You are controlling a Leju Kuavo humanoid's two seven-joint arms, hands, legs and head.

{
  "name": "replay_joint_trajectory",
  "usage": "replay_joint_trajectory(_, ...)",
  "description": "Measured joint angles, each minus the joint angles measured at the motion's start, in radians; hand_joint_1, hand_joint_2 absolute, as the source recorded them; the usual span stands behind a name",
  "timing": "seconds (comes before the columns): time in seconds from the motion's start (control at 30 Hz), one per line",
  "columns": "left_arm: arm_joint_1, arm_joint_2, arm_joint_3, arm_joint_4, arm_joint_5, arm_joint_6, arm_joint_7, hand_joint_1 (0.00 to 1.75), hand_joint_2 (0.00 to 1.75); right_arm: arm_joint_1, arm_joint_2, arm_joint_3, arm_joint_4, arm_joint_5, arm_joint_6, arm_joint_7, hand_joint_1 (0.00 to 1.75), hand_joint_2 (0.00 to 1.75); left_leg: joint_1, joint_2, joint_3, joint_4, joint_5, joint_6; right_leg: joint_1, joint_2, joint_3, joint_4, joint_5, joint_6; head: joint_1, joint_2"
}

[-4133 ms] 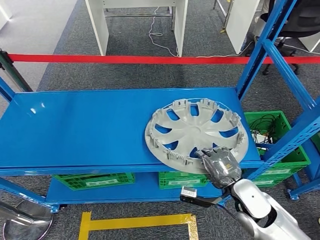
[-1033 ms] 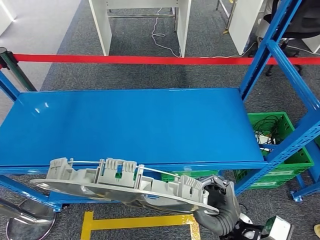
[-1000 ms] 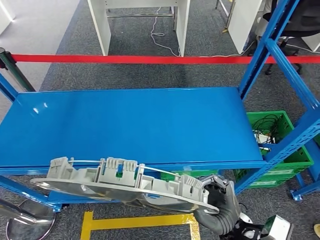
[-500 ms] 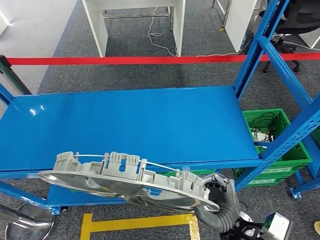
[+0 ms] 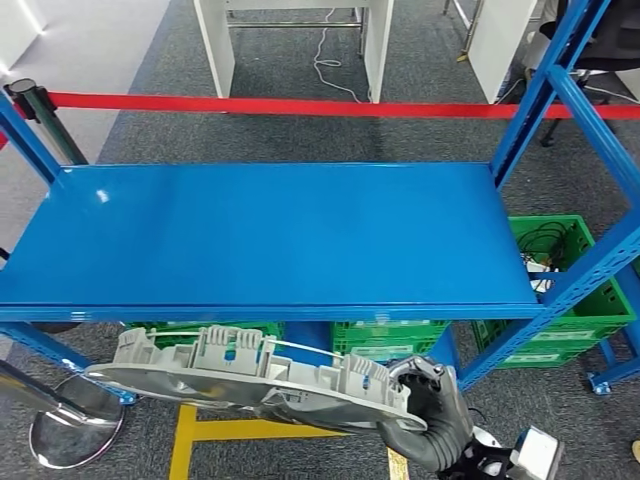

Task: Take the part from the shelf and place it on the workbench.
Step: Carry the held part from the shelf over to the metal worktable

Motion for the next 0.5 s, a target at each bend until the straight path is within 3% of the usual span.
replay_joint_trajectory(0.03,0.002,-0.002,0.002,-0.001,-0.003,0.002,0.001,0.0,1.75,-0.002,0.003,-0.001,0.004,0.007,-0.002,0.0,1.75,1.75,0.001,-0.008,-0.004,0.0,0.008,-0.005,0.002,0.008,0.009,-0.021,-0.002,0.001,0.001,0.0)
replay_joint_trajectory(0.07,0.005,-0.004,0.003,-0.002,-0.005,0.002,0.001,0.0,1.75,-0.003,0.006,-0.002,0.008,0.01,-0.002,0.0,1.75,1.75,0.001,-0.018,-0.006,-0.001,0.017,-0.011,0.003,0.001,0.007,-0.023,0.004,0.003,0.002,0.0)
replay_joint_trajectory(0.13,0.012,-0.007,0.006,-0.002,-0.006,0.004,0.002,0.0,1.75,-0.008,0.012,-0.005,0.015,0.014,-0.003,0.0,1.75,1.75,0.003,-0.024,-0.015,0.005,0.012,-0.023,0.0,-0.022,-0.008,-0.025,0.017,-0.005,0.003,0.0)
replay_joint_trajectory(0.17,0.014,-0.007,0.007,-0.003,-0.007,0.004,0.002,0.0,1.75,-0.01,0.016,-0.006,0.018,0.015,-0.003,-0.001,1.75,1.75,0.003,-0.017,-0.023,0.024,-0.014,-0.029,-0.003,-0.035,-0.016,-0.027,0.027,-0.011,0.001,0.0)
replay_joint_trajectory(0.2,0.016,-0.007,0.009,-0.003,-0.009,0.005,0.003,0.0,1.75,-0.011,0.019,-0.008,0.021,0.016,-0.003,-0.001,1.75,1.75,0.005,-0.003,-0.036,0.065,-0.06,-0.036,-0.006,-0.049,-0.026,-0.027,0.037,-0.016,-0.002,0.0)
replay_joint_trajectory(0.27,0.017,-0.009,0.012,-0.006,-0.017,0.006,0.004,0.0,1.75,-0.012,0.023,-0.011,0.024,0.016,-0.004,-0.001,1.75,1.75,0.013,0.021,-0.062,0.194,-0.162,-0.05,-0.006,-0.076,-0.045,-0.026,0.053,-0.019,-0.007,0.0)
replay_joint_trajectory(0.3,0.017,-0.009,0.015,-0.008,-0.022,0.006,0.006,0.0,1.75,-0.013,0.024,-0.013,0.026,0.017,-0.005,-0.001,1.75,1.75,0.018,0.026,-0.07,0.254,-0.191,-0.057,-0.006,-0.09,-0.054,-0.024,0.061,-0.017,-0.007,0.0)
replay_joint_trajectory(0.33,0.017,-0.009,0.018,-0.01,-0.026,0.006,0.006,0.0,1.75,-0.014,0.025,-0.014,0.029,0.017,-0.007,-0.001,1.75,1.75,0.023,0.028,-0.065,0.288,-0.194,-0.063,-0.007,-0.103,-0.063,-0.021,0.069,-0.015,-0.008,0.0)
replay_joint_trajectory(0.37,0.018,-0.01,0.02,-0.012,-0.03,0.005,0.007,0.0,1.75,-0.016,0.027,-0.015,0.031,0.018,-0.008,-0.001,1.75,1.75,0.028,0.031,-0.045,0.286,-0.176,-0.068,-0.008,-0.116,-0.073,-0.017,0.075,-0.012,-0.007,0.0)
replay_joint_trajectory(0.4,0.02,-0.01,0.021,-0.014,-0.035,0.004,0.008,0.0,1.75,-0.017,0.028,-0.015,0.033,0.018,-0.009,-0.001,1.75,1.75,0.032,0.036,-0.007,0.245,-0.148,-0.072,-0.011,-0.128,-0.084,-0.011,0.08,-0.009,-0.007,0.0)
replay_joint_trajectory(0.43,0.021,-0.01,0.022,-0.016,-0.04,0.003,0.01,0.0,1.75,-0.018,0.029,-0.015,0.035,0.019,-0.011,-0.001,1.75,1.75,0.036,0.052,0.043,0.173,-0.126,-0.076,-0.012,-0.139,-0.094,-0.005,0.084,-0.004,-0.008,0.0)
replay_joint_trajectory(0.5,0.022,-0.012,0.023,-0.02,-0.048,0.0,0.012,0.0,1.75,-0.019,0.031,-0.016,0.036,0.018,-0.015,-0.001,1.75,1.75,0.032,0.09,0.123,0.041,-0.115,-0.075,-0.01,-0.158,-0.108,0.007,0.09,0.006,-0.01,0.0)
